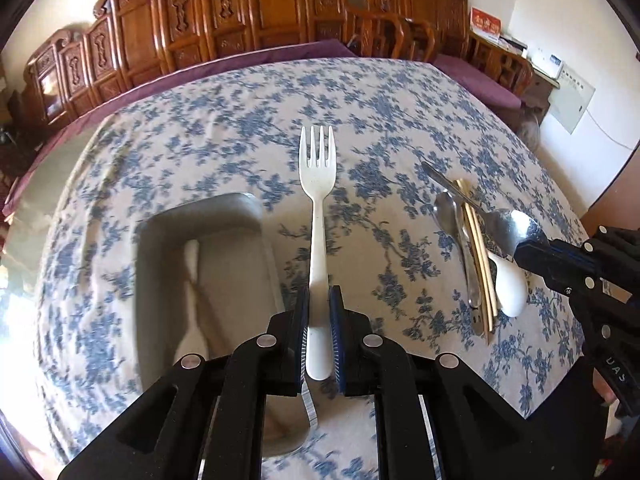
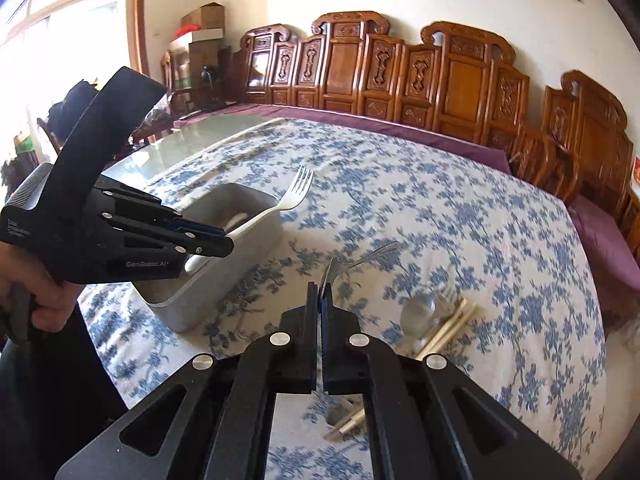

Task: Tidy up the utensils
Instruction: 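Lower the fork into the tray with the left tool while the right tool drops the steel spoon there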

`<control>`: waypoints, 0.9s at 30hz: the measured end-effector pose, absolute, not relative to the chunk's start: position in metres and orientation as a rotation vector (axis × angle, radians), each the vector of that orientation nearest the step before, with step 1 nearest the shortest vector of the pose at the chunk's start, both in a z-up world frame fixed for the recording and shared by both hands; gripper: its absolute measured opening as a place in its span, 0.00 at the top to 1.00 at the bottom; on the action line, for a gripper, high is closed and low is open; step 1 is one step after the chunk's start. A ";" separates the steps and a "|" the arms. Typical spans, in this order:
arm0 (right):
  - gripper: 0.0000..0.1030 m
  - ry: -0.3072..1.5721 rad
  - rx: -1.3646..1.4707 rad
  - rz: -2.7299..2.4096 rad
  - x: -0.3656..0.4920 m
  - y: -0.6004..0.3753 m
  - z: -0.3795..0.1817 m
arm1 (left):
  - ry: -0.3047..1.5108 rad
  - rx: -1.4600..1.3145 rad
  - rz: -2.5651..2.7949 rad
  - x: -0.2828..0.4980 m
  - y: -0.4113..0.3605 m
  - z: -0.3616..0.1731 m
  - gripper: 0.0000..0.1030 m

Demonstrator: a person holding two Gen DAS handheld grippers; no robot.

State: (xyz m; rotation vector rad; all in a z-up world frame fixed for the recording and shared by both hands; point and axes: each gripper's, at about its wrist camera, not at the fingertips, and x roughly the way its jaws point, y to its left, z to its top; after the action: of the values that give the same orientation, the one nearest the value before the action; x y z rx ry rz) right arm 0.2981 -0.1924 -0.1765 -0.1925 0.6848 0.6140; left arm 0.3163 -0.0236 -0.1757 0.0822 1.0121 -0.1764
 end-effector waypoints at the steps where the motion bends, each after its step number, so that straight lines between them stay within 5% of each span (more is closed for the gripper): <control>1: 0.98 0.679 -0.197 0.618 0.297 -0.187 -0.174 | 1.010 0.080 -0.170 0.314 -0.018 -0.174 0.91; 27: 0.98 0.634 -0.255 0.730 0.273 -0.098 -0.144 | 1.106 -0.031 -0.104 0.299 0.066 -0.219 0.91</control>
State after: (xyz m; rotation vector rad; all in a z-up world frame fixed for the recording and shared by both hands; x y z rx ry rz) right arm 0.2728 -0.0983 -0.1441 -0.2547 0.6337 0.7304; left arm 0.2992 0.0661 -0.2192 -0.0310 1.1061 -0.1041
